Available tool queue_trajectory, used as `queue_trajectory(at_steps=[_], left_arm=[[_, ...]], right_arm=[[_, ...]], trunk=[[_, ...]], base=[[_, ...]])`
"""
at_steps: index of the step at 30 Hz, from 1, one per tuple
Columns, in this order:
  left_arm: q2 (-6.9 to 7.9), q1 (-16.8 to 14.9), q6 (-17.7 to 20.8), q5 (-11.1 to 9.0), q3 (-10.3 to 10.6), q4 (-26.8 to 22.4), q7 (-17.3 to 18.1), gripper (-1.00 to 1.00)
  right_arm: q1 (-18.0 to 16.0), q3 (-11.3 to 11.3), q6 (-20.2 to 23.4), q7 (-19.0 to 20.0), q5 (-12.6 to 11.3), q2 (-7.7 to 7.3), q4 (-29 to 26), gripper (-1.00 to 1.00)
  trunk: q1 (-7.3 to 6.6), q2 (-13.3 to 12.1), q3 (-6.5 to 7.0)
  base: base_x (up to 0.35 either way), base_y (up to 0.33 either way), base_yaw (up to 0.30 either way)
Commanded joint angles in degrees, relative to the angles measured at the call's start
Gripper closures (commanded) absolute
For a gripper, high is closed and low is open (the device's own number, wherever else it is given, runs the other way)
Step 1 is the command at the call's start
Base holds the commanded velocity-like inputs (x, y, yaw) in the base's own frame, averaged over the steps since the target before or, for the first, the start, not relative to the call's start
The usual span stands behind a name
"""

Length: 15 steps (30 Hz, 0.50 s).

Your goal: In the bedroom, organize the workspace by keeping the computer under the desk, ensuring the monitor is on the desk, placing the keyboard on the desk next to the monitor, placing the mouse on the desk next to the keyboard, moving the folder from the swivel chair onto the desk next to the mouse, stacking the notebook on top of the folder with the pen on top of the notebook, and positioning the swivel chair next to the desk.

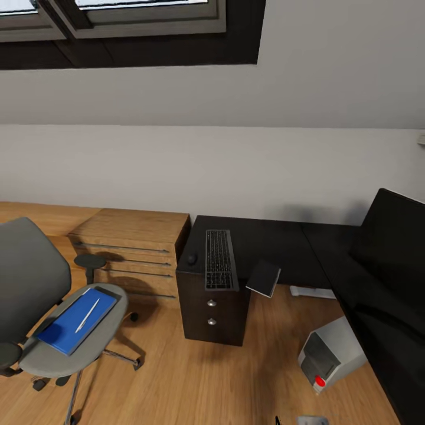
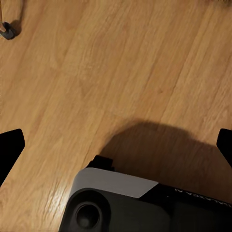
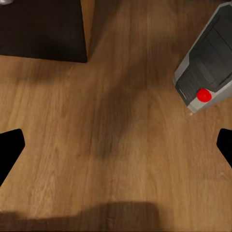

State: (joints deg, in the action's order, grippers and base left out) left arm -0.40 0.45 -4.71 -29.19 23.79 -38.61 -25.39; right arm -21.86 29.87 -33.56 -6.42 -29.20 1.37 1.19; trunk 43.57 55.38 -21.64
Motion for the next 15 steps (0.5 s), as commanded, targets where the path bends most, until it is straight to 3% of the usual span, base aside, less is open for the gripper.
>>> queue_trajectory(at_steps=[1,15], left_arm=[[0.05,-0.02,-0.36,-0.61,0.29,-0.06,-0.32,-1.0],[-0.13,-0.02,-0.52,-0.43,0.29,-0.15,-0.8,-1.0]], right_arm=[[-0.05,0.49,-0.18,-0.28,-0.2,0.08,0.13,-1.0],[-0.03,0.48,-0.19,-0.25,-0.15,0.98,0.13,-1.0]], trunk=[[-0.22,-0.38,0.13],[-3.29,-5.99,2.65]], base=[[0.0,0.0,0.0],[0.0,0.0,0.0]])
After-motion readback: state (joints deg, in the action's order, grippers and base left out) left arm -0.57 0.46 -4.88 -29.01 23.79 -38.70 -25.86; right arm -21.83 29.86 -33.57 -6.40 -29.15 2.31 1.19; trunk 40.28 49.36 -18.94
